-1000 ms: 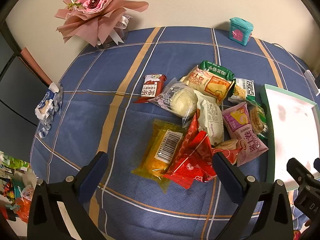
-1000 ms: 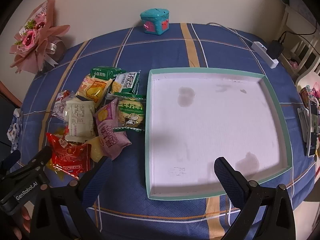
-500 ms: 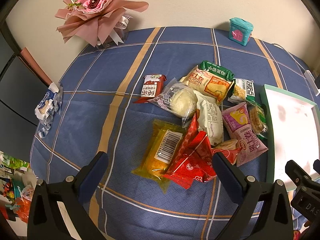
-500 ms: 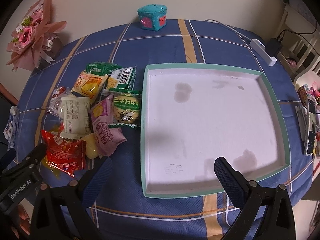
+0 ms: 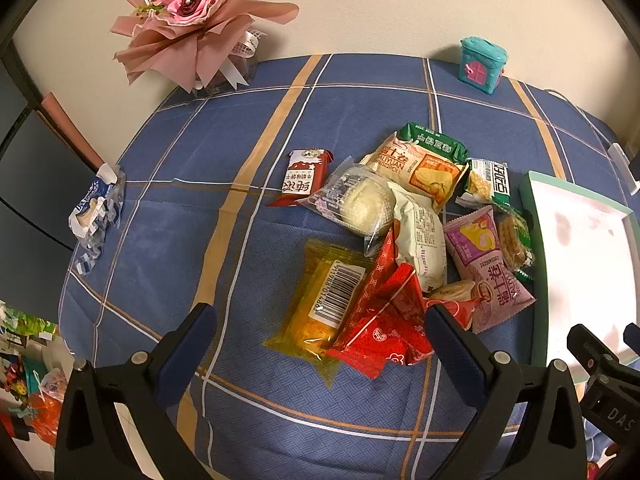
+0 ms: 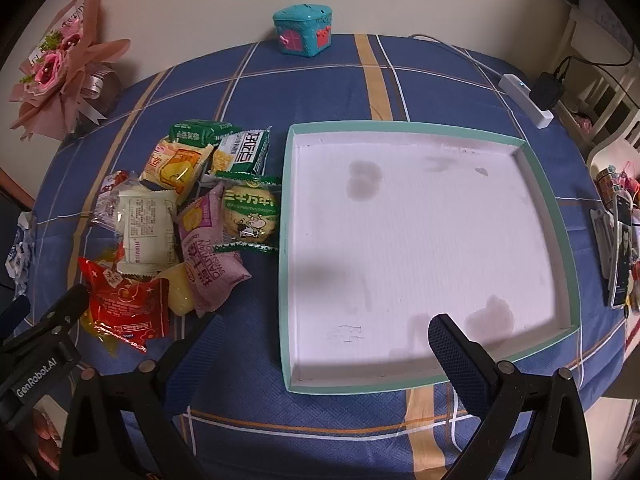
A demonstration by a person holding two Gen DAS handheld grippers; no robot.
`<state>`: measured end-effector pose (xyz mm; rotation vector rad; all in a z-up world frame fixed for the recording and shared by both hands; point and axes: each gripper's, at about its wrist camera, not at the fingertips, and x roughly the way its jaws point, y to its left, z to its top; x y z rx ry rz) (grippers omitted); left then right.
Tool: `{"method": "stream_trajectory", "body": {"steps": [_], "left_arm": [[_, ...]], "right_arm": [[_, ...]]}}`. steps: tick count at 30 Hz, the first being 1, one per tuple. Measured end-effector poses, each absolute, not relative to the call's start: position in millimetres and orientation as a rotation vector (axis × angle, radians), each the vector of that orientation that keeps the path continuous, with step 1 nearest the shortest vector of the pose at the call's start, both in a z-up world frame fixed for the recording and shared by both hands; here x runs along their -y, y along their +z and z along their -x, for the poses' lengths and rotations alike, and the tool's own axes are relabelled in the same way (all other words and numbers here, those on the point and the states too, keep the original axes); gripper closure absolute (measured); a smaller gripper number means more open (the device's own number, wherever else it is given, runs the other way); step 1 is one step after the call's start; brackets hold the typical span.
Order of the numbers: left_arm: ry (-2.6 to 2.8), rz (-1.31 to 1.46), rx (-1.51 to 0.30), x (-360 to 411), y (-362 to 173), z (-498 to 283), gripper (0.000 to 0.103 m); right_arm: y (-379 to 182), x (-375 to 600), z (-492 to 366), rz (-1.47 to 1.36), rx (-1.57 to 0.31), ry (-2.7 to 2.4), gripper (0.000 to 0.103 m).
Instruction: Organize snacks
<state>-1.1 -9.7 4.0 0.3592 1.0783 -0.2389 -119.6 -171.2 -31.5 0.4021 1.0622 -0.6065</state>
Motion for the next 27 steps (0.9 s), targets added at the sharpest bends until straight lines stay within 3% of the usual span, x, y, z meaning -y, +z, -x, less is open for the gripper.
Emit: {"method": "stream_trajectory", "body": {"steps": [27], "left_arm": [[-0.225, -0.302, -1.081, -6.9, 5.2, -6.5, 0.000]], "right_arm": [[-33.4, 166.7, 115.3, -0.396, -1.074, -0.606, 0.000]]}}
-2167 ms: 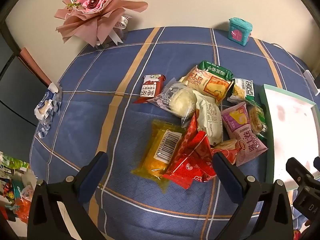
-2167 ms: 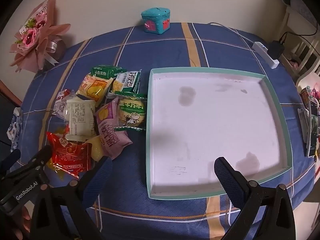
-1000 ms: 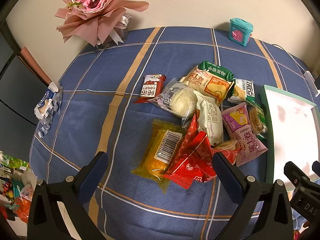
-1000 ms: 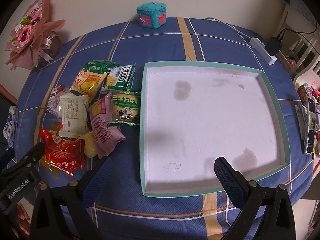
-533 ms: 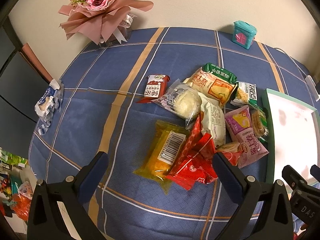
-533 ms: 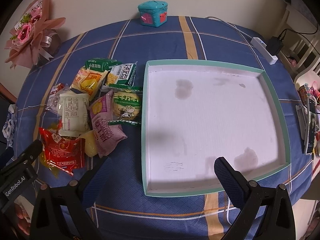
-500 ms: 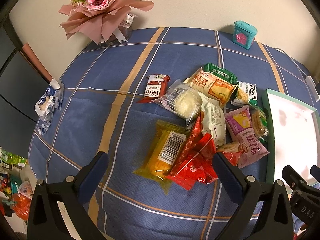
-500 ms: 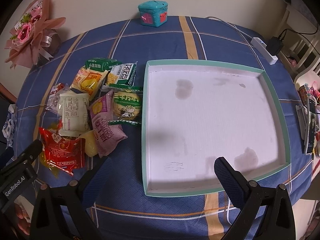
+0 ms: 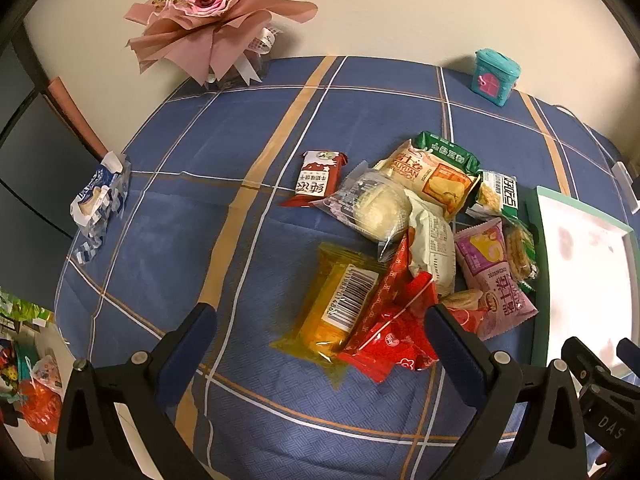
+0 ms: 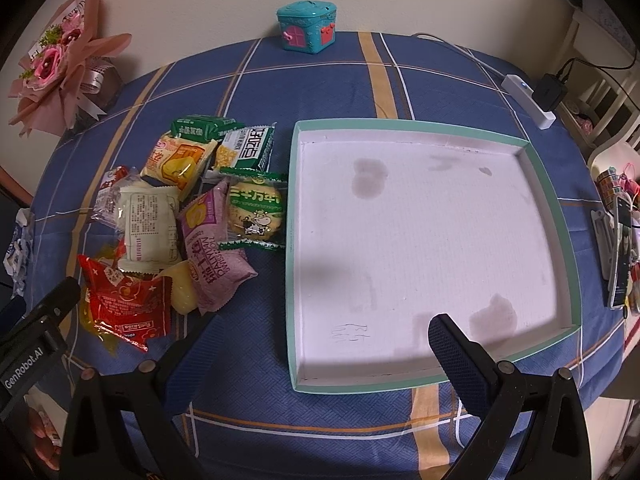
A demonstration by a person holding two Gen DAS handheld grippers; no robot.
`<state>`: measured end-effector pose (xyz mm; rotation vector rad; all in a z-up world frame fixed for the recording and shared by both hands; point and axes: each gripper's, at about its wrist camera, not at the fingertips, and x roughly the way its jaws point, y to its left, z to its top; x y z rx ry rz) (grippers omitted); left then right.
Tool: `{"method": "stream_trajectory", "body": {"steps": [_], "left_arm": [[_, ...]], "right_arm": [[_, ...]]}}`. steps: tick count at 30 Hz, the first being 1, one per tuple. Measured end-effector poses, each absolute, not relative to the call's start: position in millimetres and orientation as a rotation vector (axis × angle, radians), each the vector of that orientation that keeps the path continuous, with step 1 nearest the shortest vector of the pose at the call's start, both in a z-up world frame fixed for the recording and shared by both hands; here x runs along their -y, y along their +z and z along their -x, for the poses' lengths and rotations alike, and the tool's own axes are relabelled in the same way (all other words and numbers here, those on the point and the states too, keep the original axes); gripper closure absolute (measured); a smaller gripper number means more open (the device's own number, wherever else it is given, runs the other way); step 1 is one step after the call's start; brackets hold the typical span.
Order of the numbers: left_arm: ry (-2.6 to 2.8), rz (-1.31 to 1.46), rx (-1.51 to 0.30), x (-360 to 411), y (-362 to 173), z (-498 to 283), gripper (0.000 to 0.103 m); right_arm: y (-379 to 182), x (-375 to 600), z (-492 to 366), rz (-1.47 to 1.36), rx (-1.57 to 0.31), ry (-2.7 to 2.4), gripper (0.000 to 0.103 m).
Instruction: Organize snacks
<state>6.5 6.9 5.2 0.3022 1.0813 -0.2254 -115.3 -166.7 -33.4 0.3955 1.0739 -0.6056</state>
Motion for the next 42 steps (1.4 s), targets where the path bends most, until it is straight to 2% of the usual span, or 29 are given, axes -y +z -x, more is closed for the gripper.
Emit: {"method": "stream_trajectory", "body": {"steps": [17, 27, 42], "left_arm": [[-0.223, -0.249, -1.089, -20.8, 7.3, -13.8, 0.000], [-0.184, -0.123, -1.092, -56.1, 13.5, -31.5, 0.000], [-0.222, 0.041, -1.255, -88.2, -35.1, -60.9, 0.000]], "right_arm": [[-32.3, 152.3, 101.9, -0.380, -1.076, -0.588, 0.000], [-10.8, 127.6, 83.4, -0.373, -0.975, -0.500, 0.000], [-49.6, 83.9, 32.2, -0.429, -1.059, -0.338, 0.000]]}}
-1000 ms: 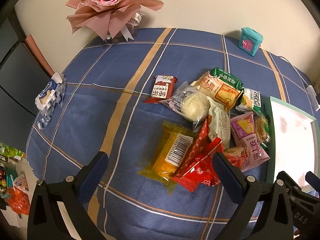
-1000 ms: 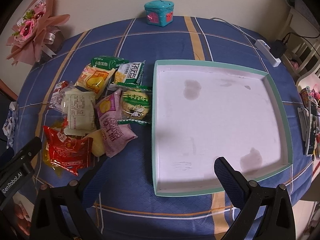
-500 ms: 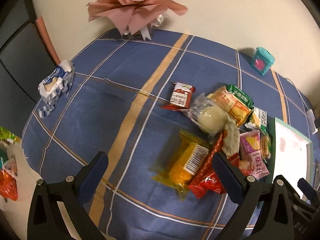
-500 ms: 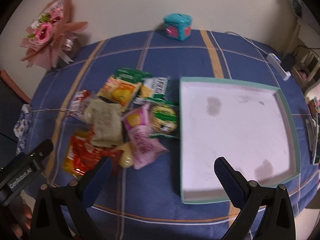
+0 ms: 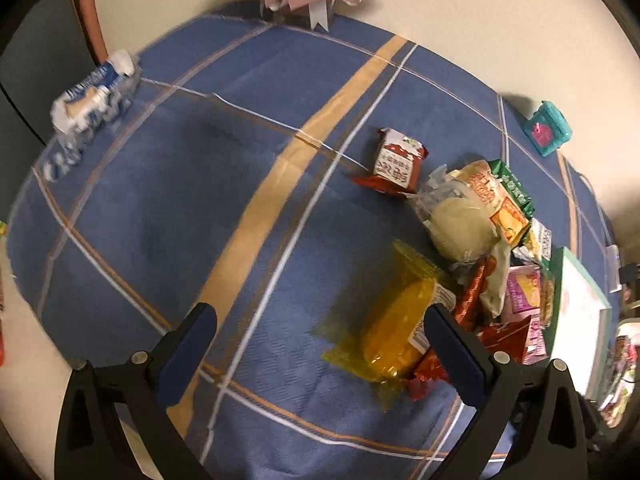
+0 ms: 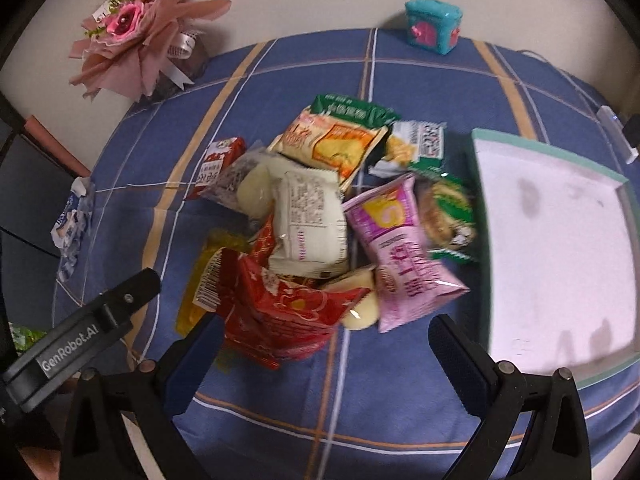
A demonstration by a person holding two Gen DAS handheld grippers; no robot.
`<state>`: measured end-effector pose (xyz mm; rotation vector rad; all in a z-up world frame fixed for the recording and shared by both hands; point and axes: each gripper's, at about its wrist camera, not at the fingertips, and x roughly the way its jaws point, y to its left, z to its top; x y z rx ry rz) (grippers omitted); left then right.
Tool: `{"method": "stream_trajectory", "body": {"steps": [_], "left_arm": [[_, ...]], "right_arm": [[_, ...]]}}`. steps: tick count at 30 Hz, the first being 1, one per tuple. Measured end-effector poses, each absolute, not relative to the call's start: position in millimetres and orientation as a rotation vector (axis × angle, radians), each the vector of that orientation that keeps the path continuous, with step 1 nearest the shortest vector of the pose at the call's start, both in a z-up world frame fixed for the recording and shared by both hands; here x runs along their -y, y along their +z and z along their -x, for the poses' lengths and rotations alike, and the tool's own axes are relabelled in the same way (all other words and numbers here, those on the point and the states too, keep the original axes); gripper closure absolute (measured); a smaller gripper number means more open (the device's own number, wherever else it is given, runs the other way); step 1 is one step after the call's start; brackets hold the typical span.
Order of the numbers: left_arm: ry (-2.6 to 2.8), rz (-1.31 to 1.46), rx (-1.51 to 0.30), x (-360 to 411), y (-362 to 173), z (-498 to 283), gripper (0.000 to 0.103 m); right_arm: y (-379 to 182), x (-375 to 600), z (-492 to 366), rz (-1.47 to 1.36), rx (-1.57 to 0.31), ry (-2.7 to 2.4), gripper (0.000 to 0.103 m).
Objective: Organize snacks
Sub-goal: 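Grasp the yellow translucent packet with the left tool while the right grasps the red flower bag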
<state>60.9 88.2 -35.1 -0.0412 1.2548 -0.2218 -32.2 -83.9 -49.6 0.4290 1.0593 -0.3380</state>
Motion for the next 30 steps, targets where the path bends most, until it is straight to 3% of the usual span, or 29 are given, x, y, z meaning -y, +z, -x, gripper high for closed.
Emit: {"method": "stream_trajectory", "body": {"steps": [7, 10, 12, 15, 24, 30], "left_arm": [[-0.252, 0.086, -1.309, -86.2, -52.4, -69.5, 0.003], [-0.277, 0.121, -1.342, -85.0, -62.2, -71.4, 0.005], [-0.301, 0.134, -1.362, -82.3, -68.3, -71.0, 0.008], [-0.327, 0.151, -1.375, -78.2, -72.0, -69.5, 0.010], [-0.384, 0.155, -1.393, -60.4, -77.0, -64.8, 0.027], [-0.424, 0.127, -1.368, -47.6, -73.0, -58.7, 0.047]], "right_arm": [[-66.0, 81.8, 17.3, -0.478, -1.079, -0.304, 0.006], [-71.7, 81.6, 12.7, -0.503, -1.083, -0.282, 0.014], [-74.6, 81.5, 10.6, -0.508, -1.083, -0.283, 0.025], [-77.3, 82.8, 9.6, -0.509, -1.087, -0.293, 0.029], [-78.7, 93.7, 21.1, -0.524, -1.114, -0.311, 0.030], [-78.5, 97.1, 28.1, -0.519, -1.130, -0.320, 0.032]]}}
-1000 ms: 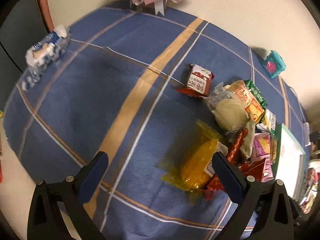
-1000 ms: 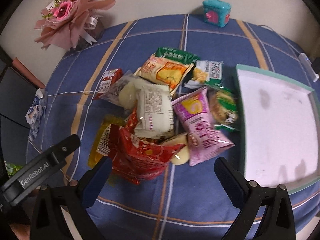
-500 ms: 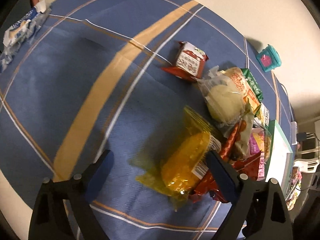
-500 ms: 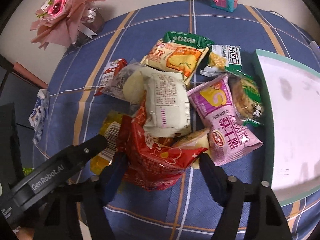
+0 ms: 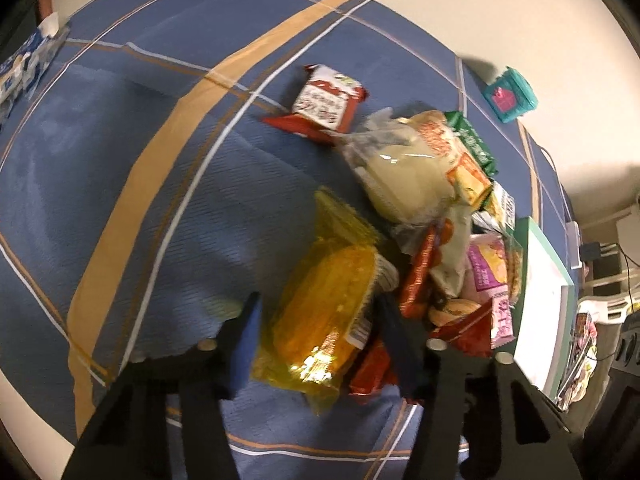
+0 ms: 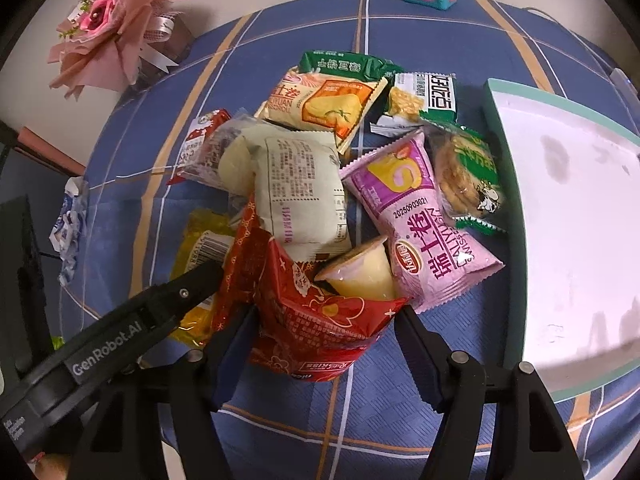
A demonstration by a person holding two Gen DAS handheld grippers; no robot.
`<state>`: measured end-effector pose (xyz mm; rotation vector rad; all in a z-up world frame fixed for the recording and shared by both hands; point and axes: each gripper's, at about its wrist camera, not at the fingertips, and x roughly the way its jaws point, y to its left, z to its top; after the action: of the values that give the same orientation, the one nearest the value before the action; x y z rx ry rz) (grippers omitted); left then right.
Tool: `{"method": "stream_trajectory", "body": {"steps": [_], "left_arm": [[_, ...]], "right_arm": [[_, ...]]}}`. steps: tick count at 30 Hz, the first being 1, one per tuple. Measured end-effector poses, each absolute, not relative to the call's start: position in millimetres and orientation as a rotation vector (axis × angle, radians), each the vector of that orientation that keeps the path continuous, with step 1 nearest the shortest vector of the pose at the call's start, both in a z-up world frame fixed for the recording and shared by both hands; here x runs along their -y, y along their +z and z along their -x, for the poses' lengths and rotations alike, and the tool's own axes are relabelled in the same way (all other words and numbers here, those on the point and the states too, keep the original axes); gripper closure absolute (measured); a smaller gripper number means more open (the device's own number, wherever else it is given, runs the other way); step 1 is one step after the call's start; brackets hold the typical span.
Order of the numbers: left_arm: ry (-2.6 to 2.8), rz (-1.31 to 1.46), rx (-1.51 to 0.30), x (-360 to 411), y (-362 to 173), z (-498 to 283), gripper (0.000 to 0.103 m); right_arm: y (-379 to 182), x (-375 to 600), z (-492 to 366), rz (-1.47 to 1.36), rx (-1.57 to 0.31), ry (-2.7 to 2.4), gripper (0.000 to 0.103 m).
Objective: Organize snacks
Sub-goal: 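Grasp the yellow translucent packet with the left tool while the right grasps the red flower bag, then carry the yellow packet with the left tool while the right carries the red bag to the tray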
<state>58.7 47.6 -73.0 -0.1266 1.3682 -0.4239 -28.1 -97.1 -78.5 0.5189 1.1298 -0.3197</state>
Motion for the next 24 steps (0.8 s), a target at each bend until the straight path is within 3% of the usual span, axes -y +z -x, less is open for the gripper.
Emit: {"method": "stream_trajectory", "body": {"steps": [13, 24], "left_arm": [[-0.362, 0.124, -1.324, -55.0, -63.3, -49.5, 0.064], [-0.306, 0.152, -1.276, -79.6, -45.2, -39.4, 0.067]], "right_arm": [[-70.3, 99.3, 41.2, -0.528, -1.120, -0.307, 0.036], [-52.6, 111.2, 56.3, -0.581, -1.072, -0.292, 0.039]]}}
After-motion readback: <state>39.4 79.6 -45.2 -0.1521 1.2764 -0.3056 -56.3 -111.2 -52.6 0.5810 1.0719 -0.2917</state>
